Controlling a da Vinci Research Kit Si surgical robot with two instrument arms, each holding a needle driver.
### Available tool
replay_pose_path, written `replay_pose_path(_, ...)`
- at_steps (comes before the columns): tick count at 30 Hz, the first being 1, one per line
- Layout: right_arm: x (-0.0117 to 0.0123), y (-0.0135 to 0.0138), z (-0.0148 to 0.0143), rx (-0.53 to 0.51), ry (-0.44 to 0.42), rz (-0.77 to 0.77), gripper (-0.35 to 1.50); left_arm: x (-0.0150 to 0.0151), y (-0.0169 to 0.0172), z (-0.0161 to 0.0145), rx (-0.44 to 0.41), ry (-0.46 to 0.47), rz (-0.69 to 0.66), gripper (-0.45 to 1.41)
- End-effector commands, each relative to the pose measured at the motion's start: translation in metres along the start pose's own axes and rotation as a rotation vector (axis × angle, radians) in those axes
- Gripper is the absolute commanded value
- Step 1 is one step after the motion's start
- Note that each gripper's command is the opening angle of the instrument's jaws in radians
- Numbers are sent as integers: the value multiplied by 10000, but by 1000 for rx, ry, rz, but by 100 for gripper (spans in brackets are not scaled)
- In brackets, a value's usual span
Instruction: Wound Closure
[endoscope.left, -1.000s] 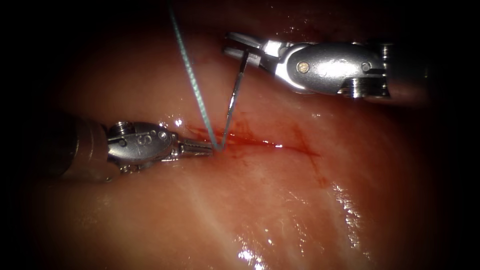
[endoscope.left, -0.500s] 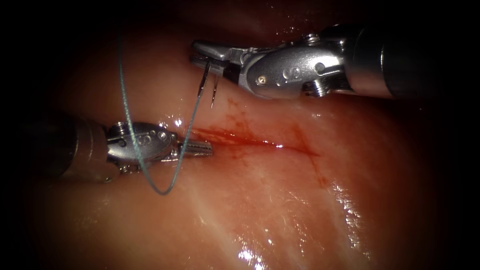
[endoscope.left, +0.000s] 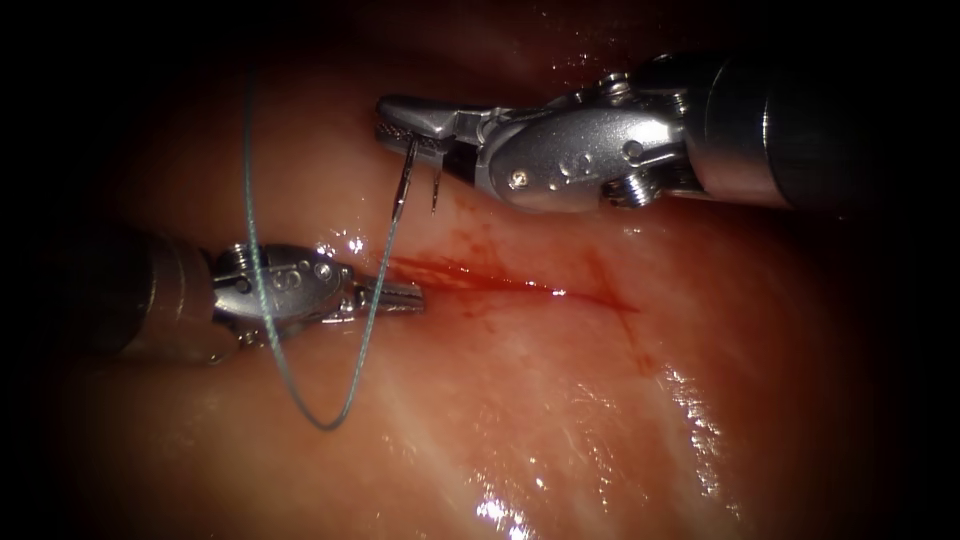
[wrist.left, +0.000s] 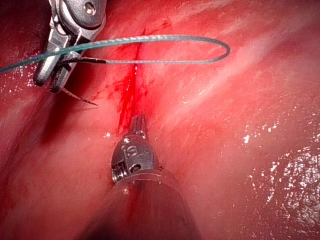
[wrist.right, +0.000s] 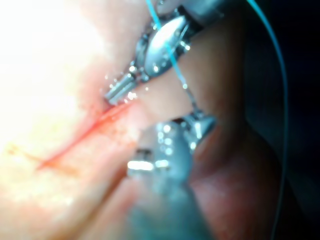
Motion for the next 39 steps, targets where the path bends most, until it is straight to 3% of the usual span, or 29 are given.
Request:
replay_pose_path(1, -4, -4, 8, 2, 2, -8, -35, -6, 4, 8, -4, 0, -2, -25)
replay_pose_path(39, -3, -20, 12, 19, -4, -34, -35, -7, 2, 7, -7, 0, -6, -25)
